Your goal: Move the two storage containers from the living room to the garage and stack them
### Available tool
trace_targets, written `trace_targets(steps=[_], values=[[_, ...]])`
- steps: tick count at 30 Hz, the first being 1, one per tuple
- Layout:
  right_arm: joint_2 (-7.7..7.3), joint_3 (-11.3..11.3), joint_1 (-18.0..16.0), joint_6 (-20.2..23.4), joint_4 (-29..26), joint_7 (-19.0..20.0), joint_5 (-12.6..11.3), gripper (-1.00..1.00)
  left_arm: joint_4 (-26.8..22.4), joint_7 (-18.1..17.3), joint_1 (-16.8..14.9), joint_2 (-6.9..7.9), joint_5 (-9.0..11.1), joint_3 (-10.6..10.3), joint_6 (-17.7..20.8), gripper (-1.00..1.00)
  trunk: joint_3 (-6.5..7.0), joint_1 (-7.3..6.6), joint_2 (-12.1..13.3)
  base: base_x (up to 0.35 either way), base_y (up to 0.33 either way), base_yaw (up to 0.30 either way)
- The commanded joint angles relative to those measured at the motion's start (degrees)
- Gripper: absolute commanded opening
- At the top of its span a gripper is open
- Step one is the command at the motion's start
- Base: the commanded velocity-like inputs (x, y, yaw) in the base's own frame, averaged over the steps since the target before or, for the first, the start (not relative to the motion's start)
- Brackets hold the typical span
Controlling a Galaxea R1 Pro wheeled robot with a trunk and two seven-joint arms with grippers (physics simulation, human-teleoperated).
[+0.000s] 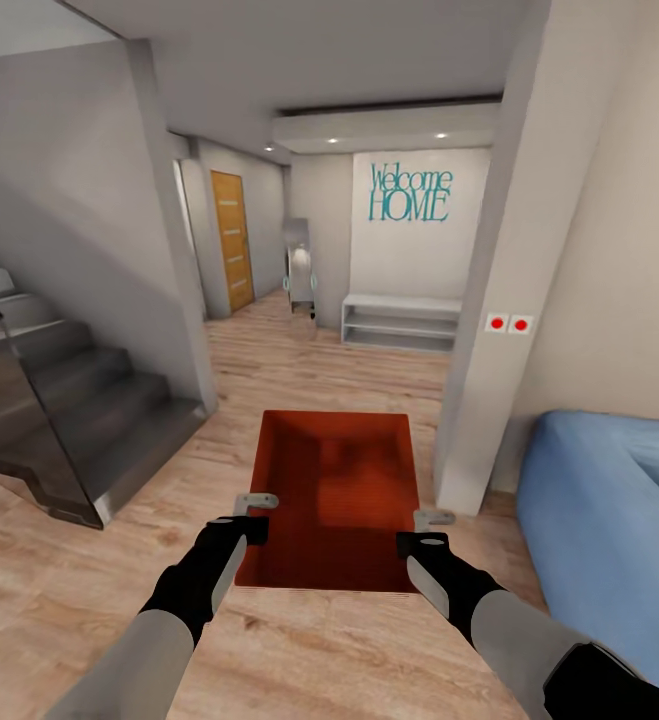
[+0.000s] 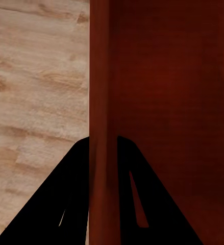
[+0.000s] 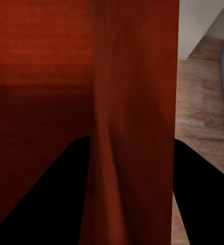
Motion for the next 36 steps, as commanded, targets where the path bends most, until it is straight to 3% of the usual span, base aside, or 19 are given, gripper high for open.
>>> trace_targets(steps=[1,36], values=[[-0.02,-0.92,-0.05,0.47,-0.21,-0.41,1.97,-1.00,-0.11,0.94,-0.06,-0.04,-2.01,1.05,0.56,-1.00,-0.12,0.07,-0.13,0.322,0.000,0.000],[-0.02,-0.96,-0.05,0.47,-0.21,-0.41,1.97,-1.00,-0.11,0.94,-0.05,-0.04,-2.03,1.05,0.57,-1.00,-0.12,0.07,-0.13,0.322,0.000,0.000]])
